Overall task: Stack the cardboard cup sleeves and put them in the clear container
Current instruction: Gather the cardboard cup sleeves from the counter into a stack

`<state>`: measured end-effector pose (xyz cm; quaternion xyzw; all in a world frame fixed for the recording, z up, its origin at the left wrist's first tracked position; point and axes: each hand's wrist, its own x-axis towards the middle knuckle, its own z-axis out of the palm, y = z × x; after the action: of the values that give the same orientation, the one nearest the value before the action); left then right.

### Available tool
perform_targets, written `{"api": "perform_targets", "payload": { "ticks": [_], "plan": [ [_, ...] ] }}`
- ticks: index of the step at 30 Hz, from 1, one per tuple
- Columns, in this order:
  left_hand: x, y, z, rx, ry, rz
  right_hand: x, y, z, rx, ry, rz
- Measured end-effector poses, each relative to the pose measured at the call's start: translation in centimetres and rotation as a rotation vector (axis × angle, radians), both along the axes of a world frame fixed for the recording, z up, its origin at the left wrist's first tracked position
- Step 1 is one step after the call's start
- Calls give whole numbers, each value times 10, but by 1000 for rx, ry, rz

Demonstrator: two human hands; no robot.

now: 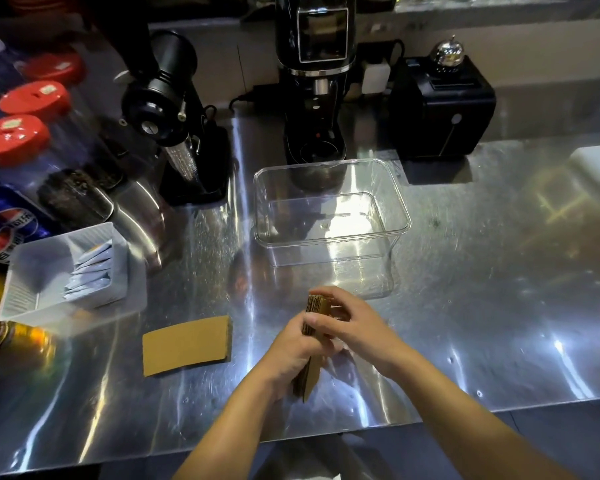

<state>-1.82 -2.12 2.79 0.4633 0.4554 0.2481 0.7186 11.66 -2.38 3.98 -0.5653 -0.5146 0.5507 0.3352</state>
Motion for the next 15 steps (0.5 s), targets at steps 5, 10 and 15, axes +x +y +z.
{"api": "perform_targets", "payload": {
  "ticks": [5,10,15],
  "plan": [
    [-4,6,-10,65,138,-40,-6,4,-6,-20,41,-25],
    [-18,4,-6,40,162,69,-18,15,-5,22,78,-72],
    [-52,8,0,126,242,-49,-27,23,-8,-53,293,-226]
  ]
}}
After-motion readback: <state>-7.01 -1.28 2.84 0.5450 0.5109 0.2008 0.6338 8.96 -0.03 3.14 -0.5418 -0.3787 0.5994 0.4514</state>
